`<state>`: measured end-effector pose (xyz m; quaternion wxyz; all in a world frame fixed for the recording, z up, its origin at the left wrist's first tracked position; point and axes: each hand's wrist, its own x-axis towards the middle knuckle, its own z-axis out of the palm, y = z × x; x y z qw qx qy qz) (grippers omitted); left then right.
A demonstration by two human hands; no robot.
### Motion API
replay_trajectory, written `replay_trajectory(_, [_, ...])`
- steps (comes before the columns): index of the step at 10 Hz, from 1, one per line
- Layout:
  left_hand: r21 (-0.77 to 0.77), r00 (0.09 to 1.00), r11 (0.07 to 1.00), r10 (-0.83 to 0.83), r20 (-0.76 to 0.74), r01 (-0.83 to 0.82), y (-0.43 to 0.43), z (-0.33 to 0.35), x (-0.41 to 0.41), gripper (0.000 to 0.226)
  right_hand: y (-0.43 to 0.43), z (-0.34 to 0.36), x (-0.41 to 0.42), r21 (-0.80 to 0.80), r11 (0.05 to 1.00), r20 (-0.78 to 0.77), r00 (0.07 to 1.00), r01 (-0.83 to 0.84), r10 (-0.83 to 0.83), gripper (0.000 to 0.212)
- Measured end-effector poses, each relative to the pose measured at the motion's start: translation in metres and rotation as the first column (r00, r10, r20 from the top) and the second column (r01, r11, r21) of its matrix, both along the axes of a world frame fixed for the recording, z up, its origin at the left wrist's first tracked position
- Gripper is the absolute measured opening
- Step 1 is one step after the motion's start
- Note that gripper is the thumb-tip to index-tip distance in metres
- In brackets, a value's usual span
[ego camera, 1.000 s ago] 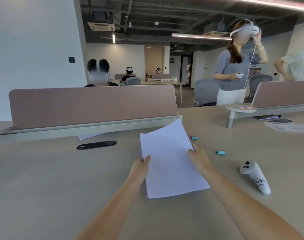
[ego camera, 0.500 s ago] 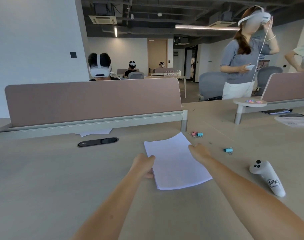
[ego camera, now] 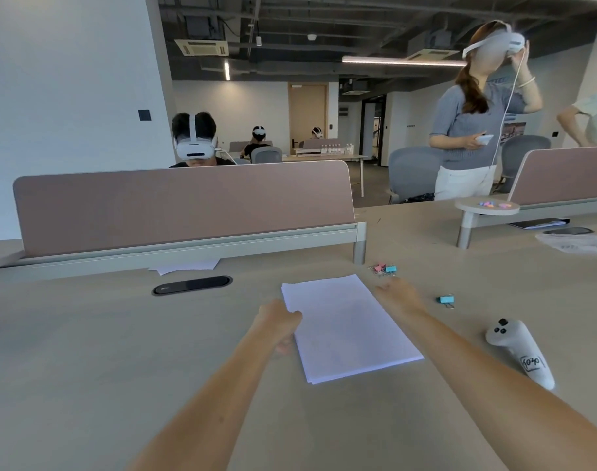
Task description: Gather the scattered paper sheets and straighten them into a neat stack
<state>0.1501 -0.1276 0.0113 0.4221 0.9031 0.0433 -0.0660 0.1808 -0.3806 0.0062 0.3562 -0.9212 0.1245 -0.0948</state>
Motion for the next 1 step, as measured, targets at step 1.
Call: replay_trajectory(1, [-0.04, 0.952, 0.995, -0.075, 0.298, 0.091, 0.0164, 0.0262, -0.0026, 0.019, -0.0074, 0.031, -0.0298, 0.163, 0.984, 0.314, 0.949, -0.074, 0.019, 0.018])
